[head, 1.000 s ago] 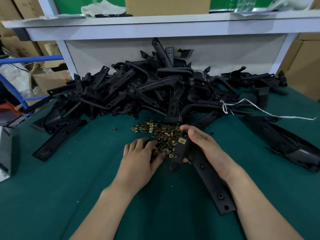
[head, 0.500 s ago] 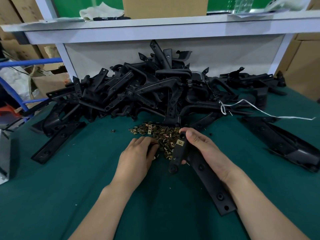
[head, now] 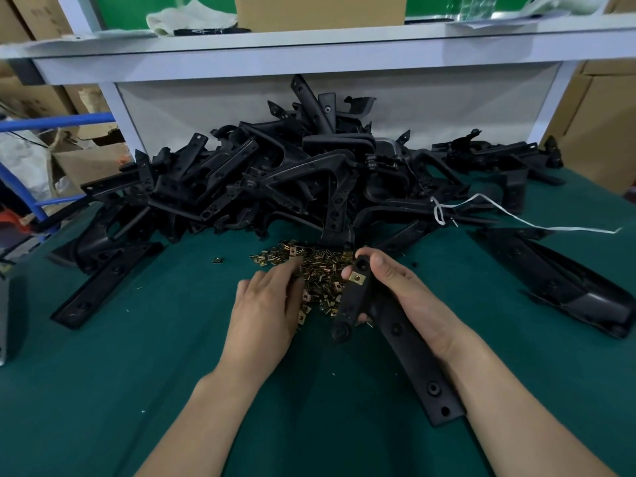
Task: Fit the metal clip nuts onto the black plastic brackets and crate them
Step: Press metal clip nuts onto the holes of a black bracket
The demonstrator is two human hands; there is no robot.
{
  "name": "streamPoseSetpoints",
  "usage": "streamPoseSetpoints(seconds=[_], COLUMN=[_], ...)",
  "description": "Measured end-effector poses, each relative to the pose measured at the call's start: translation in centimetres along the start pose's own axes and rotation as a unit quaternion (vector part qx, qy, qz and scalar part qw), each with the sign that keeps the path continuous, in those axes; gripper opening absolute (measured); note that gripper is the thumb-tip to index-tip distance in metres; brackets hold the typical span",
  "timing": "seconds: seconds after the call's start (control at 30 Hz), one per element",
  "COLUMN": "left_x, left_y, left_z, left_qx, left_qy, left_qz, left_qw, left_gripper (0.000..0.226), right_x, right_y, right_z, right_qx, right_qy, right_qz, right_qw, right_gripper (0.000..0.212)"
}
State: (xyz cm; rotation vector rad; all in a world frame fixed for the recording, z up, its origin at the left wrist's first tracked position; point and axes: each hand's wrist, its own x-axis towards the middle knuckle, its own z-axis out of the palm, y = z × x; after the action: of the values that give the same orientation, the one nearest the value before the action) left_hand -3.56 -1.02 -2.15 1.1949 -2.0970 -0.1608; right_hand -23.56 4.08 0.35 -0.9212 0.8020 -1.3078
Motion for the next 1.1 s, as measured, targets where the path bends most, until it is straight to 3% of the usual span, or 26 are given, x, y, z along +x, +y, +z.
streamPoseSetpoints(seconds=[0.2,0.4,0.6,0.77,0.87,1.1], left_x=[-0.2,-0.3,-0.3,-0.1,0.1,0.1], left_y=[0.4,1.4,2.9,3.4,3.5,3.4], left_z=[-0.1,-0.5,-1.0,-1.5,-1.7,-1.8], left_qx=[-0.149,-0.207,-0.376,-0.478,-0.497,-0.494], left_qy=[0.052,0.044,0.023,-0.009,-0.011,-0.007], left_qz=[-0.058,-0.029,-0.106,-0.128,-0.142,-0.155], left_qw=[0.986,0.977,0.920,0.869,0.856,0.855], left_gripper=[0.013,0.023,0.011,0.021,0.031,0.029], right_x=[-0.2,-0.2,-0.1,0.0,0.0,0.2], right_y=[-0.4,-0.4,-0.5,-0.5,-0.5,-0.3], right_z=[0.1,0.1,0.0,-0.1,-0.2,-0.4], right_qx=[0.014,0.017,0.008,-0.012,-0.029,-0.022], right_qy=[0.018,0.034,0.027,0.033,0.043,0.048], right_qz=[-0.008,-0.005,-0.012,-0.014,-0.015,-0.013], right_qw=[1.000,0.999,1.000,0.999,0.999,0.999], right_gripper=[0.024,0.023,0.027,0.035,0.040,0.054])
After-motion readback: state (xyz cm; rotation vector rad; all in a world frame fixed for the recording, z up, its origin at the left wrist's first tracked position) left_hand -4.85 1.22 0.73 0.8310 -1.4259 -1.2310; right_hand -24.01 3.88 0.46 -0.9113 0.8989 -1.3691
